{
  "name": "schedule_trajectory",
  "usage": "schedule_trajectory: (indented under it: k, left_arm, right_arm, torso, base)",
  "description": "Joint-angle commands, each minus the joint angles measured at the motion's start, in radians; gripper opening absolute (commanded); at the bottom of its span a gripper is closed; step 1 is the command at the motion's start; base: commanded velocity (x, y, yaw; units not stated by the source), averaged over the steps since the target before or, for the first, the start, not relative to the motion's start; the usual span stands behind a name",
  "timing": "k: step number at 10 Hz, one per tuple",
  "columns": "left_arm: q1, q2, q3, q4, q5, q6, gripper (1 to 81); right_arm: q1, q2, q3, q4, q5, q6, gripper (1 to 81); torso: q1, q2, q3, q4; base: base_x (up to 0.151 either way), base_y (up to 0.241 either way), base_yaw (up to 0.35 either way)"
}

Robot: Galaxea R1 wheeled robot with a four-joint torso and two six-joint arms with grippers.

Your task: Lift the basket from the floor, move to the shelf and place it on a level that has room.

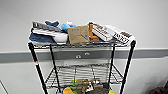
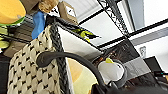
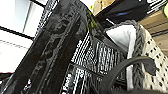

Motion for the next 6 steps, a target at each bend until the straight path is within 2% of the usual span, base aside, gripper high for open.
schedule_trajectory:
  k: [1,3,6]
  left_arm:
    - [-0.123,-0.027,0.089,0.021,-0.031,0.008,1.0]
    - [-0.160,-0.050,0.126,0.027,-0.059,0.008,1.0]
    - [-0.233,-0.063,0.189,0.025,-0.059,0.002,1.0]
  right_arm:
    - [0.163,-0.035,0.133,0.021,0.056,0.001,1.0]
    - [0.191,-0.042,0.153,0.018,0.055,-0.001,1.0]
    - [0.254,-0.072,0.211,0.020,0.056,0.001,1.0]
  torso:
    - [0.000,0.000,0.000,0.000]
    - [0.000,0.000,0.000,0.000]
    - [0.000,0.000,0.000,0.000]
  base:
    - [0.000,0.000,0.000]
    - [0.000,0.000,0.000]
    - [0.000,0.000,0.000]
